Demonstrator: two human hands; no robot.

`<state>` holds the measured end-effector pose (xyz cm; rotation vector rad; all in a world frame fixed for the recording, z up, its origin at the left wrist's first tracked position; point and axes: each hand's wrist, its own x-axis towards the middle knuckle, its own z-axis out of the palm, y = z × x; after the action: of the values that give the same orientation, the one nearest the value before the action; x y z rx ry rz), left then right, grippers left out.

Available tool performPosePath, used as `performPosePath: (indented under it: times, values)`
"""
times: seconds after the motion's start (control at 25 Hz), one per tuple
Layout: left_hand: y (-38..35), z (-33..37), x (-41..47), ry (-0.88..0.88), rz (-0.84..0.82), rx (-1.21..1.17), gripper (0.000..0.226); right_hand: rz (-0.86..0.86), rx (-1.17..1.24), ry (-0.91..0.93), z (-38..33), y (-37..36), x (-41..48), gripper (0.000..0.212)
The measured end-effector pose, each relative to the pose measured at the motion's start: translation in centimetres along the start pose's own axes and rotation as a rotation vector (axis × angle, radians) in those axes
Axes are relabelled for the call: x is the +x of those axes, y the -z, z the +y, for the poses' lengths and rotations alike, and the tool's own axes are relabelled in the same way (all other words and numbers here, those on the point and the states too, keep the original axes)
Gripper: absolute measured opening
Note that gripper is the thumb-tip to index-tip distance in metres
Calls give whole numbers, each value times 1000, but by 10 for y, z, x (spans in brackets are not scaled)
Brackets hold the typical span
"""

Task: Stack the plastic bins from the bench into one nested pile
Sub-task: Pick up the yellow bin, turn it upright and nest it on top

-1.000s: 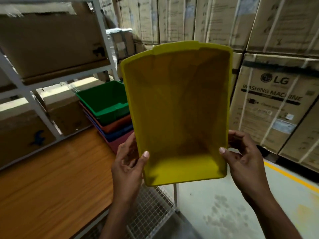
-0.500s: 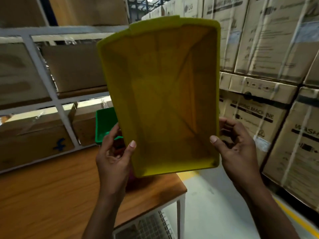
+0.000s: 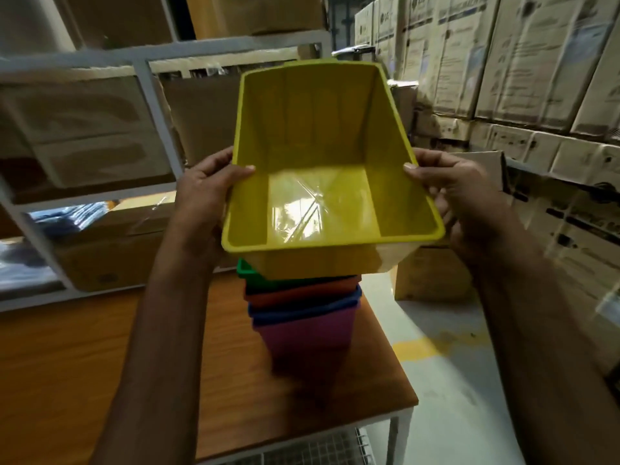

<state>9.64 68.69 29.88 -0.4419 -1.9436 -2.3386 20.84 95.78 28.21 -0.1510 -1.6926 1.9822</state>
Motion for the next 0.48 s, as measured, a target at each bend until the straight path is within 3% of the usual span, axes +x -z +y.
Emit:
performPosePath:
  times: [0.48]
  values:
    - [34, -60, 93, 21, 112, -62, 43, 4, -29, -68, 65, -70, 92, 26]
